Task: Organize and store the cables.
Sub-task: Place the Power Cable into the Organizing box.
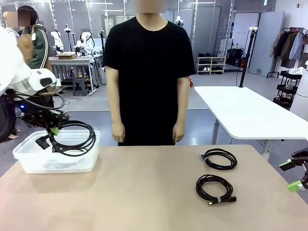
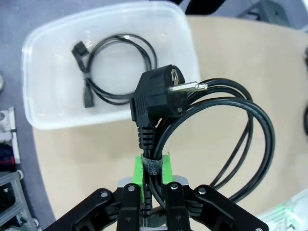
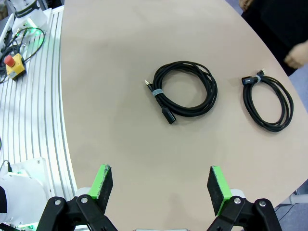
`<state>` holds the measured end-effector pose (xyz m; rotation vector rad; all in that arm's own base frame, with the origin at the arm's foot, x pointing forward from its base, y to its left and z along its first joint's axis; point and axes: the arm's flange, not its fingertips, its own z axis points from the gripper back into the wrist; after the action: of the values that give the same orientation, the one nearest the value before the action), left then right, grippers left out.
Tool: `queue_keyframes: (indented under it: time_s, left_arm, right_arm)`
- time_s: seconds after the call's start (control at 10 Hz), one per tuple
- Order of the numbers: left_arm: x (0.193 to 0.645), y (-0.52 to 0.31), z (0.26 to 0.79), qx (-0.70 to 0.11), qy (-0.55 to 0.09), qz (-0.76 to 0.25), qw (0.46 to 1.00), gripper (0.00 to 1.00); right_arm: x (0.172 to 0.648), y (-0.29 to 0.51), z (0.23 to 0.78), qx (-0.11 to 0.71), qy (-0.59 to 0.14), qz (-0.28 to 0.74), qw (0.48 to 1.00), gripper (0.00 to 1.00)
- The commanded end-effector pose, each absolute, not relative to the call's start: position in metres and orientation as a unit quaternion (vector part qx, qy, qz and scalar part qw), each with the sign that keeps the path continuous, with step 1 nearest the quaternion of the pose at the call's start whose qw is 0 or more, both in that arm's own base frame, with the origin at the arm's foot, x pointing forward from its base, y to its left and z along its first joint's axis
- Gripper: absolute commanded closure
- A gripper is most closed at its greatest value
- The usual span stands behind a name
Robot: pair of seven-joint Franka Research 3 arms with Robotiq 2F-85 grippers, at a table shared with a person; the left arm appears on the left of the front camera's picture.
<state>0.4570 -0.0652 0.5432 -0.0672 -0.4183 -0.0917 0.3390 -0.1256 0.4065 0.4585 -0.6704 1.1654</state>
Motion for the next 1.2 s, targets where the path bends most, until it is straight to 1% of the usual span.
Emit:
queue_keyframes:
  time_s: [0.0,0.1,0.3,0.4,0.5,0.7,0.8,1.1]
  left_arm:
    - [0.486,-0.031,0.542,-0.048,-0.248,-0.078,0.964,0.83]
    - [0.494,-0.017,0.539,-0.039,-0.239,-0.067,0.968,0.83]
    - [0.512,0.008,0.532,-0.05,-0.239,-0.061,0.968,0.83]
    - [0.53,0.018,0.525,-0.06,-0.24,-0.049,0.968,0.83]
    - [0.544,0.027,0.518,-0.066,-0.226,-0.03,0.971,0.83]
    - [0.569,0.04,0.506,-0.045,-0.209,-0.004,0.977,0.83]
    - [0.585,0.045,0.499,-0.048,-0.205,0.006,0.978,0.83]
    - [0.612,0.049,0.471,-0.05,-0.168,0.02,0.984,0.83]
  right_arm:
    - [0.341,-0.126,0.407,0.214,-0.314,0.536,0.754,0.0]
    - [0.341,-0.126,0.407,0.214,-0.314,0.536,0.754,0.0]
    - [0.341,-0.126,0.407,0.214,-0.314,0.536,0.754,0.0]
    - [0.341,-0.126,0.407,0.214,-0.314,0.536,0.754,0.0]
    - [0.341,-0.126,0.407,0.214,-0.314,0.536,0.754,0.0]
    - [0.341,-0.126,0.407,0.214,-0.314,0.536,0.754,0.0]
    - [0.341,-0.126,0.407,0.214,-0.314,0.536,0.754,0.0]
    - [0.341,-0.126,0.407,0.214,-0.314,0.536,0.754,0.0]
